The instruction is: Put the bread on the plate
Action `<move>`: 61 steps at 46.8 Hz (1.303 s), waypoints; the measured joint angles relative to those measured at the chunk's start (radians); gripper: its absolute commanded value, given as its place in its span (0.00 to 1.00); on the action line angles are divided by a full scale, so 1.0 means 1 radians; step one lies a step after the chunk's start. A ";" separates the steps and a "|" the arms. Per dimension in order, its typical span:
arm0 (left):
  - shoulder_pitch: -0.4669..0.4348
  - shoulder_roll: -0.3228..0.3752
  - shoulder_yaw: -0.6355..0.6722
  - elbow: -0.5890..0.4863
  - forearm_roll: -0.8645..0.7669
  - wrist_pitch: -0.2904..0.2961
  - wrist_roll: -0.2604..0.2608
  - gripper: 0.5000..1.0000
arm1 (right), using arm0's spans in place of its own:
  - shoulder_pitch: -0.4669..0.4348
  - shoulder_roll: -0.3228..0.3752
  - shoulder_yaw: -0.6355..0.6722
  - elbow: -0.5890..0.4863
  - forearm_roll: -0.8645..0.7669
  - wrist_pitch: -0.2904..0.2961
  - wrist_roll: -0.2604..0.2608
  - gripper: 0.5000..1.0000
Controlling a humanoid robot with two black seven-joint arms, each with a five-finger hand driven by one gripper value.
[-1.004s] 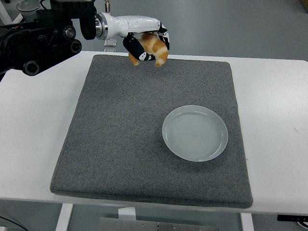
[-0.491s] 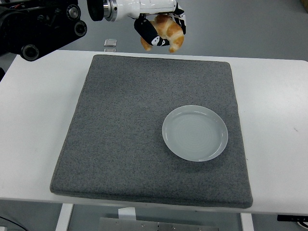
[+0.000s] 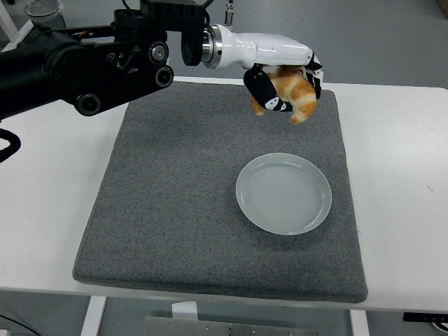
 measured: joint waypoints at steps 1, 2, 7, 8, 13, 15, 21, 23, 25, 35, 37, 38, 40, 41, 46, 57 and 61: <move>0.003 -0.007 0.001 0.001 0.001 0.000 -0.002 0.00 | 0.001 0.000 0.000 0.000 0.000 0.000 0.000 0.86; 0.004 -0.015 0.003 0.003 0.002 0.001 -0.005 0.00 | 0.001 0.000 0.000 0.000 0.000 0.000 0.000 0.86; 0.011 -0.054 0.015 0.012 0.029 0.004 -0.017 0.00 | 0.001 0.000 0.000 0.000 0.000 0.000 0.000 0.86; 0.013 -0.062 0.018 0.014 0.036 0.004 -0.019 0.00 | 0.001 0.000 0.000 0.000 0.000 0.000 0.000 0.86; 0.033 -0.099 0.032 0.020 0.063 0.006 -0.021 0.00 | 0.001 0.000 0.000 0.000 0.000 0.000 0.000 0.86; 0.039 -0.108 0.038 0.021 0.065 0.006 -0.021 0.00 | 0.000 0.000 0.000 0.000 0.000 0.000 0.000 0.86; 0.072 -0.138 0.064 0.043 0.092 0.011 -0.021 0.00 | 0.001 0.000 0.000 0.000 0.000 0.000 0.000 0.86; 0.089 -0.145 0.066 0.049 0.112 0.013 -0.021 0.00 | 0.001 0.000 0.000 0.000 0.000 0.000 0.000 0.86; 0.105 -0.147 0.067 0.055 0.132 0.014 -0.021 0.00 | 0.000 0.000 0.000 0.000 0.000 0.000 0.000 0.86; 0.186 -0.176 0.068 0.095 0.201 0.020 -0.024 0.00 | 0.001 0.000 0.001 0.000 0.000 0.000 0.000 0.86; 0.198 -0.180 0.069 0.101 0.208 0.022 -0.026 0.00 | 0.001 0.000 0.001 0.000 0.000 0.001 0.000 0.86; 0.201 -0.180 0.069 0.103 0.212 0.023 -0.026 0.00 | 0.001 0.000 0.001 0.001 0.000 0.001 0.000 0.86; 0.208 -0.181 0.069 0.107 0.220 0.026 -0.027 0.00 | 0.000 0.000 0.001 0.001 0.000 0.001 0.000 0.86; 0.212 -0.181 0.069 0.109 0.223 0.028 -0.027 0.00 | 0.000 0.000 0.001 0.001 0.000 0.001 0.000 0.86; 0.224 -0.182 0.068 0.111 0.228 0.032 -0.027 0.00 | 0.001 0.000 0.001 0.001 0.000 0.001 0.000 0.86; 0.234 -0.183 0.071 0.126 0.230 0.033 -0.027 0.00 | 0.001 0.000 0.000 0.000 0.000 0.001 0.000 0.86; 0.235 -0.194 0.084 0.131 0.230 0.033 -0.027 0.00 | 0.001 0.000 0.000 0.000 0.000 0.001 0.000 0.86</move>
